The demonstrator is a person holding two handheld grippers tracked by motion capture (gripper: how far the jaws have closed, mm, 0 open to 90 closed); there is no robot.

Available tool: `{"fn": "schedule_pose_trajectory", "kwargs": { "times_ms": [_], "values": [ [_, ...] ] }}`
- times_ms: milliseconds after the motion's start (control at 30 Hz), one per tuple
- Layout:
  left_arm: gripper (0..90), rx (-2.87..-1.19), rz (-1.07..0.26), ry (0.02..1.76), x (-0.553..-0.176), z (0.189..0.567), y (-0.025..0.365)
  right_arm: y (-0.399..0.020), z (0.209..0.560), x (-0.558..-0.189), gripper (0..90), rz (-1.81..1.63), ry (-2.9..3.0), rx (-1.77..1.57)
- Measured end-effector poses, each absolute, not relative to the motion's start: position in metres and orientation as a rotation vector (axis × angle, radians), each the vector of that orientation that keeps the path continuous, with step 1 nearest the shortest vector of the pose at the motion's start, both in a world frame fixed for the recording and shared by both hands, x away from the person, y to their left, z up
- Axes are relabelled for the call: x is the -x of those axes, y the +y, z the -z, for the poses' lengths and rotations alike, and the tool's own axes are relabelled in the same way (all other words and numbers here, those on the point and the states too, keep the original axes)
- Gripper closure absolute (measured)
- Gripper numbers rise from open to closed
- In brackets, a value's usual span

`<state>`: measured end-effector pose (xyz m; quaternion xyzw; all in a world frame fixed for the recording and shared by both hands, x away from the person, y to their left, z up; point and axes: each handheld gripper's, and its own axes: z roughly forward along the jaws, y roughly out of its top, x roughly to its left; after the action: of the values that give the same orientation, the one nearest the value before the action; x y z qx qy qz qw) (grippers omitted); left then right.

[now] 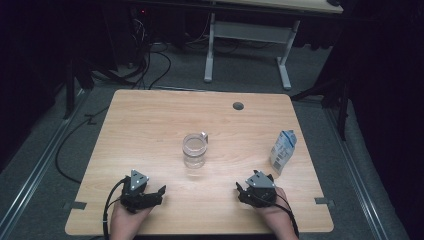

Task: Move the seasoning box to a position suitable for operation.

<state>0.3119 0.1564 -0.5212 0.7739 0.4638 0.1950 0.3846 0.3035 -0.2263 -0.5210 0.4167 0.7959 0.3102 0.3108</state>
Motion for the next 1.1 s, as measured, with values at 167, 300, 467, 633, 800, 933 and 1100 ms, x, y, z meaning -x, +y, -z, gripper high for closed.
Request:
{"fn": "schedule_pose_trajectory", "kwargs": {
  "times_ms": [167,300,467,633,800,933,1100],
  "values": [
    [19.5,-1.962,-0.493,1.163,-0.311,0.518,0.153,-0.234,0.517,-0.303,22.4,-0.909,2.155,-1.153],
    [19.4,-1.952,-0.482,1.150,-0.309,0.516,0.149,-0.239,0.516,-0.304,22.4,-0.942,2.168,-1.177],
    [24.9,-1.916,-0.466,1.122,-0.307,0.512,0.146,-0.243,0.516,-0.305,22.2,-0.988,2.169,-1.208],
    [27.5,-1.892,-0.465,1.098,-0.311,0.503,0.136,-0.246,0.516,-0.309,21.6,-1.065,2.216,-1.264],
    [30.8,-1.910,-0.466,1.087,-0.316,0.496,0.126,-0.247,0.519,-0.311,22.2,-1.076,2.239,-1.278],
    [31.8,-1.911,-0.464,1.077,-0.320,0.490,0.122,-0.246,0.519,-0.311,21.4,-1.088,2.245,-1.263],
    [33.6,-1.889,-0.456,1.059,-0.329,0.475,0.116,-0.244,0.519,-0.310,17.9,-1.097,2.257,-1.247]
  ]
}}
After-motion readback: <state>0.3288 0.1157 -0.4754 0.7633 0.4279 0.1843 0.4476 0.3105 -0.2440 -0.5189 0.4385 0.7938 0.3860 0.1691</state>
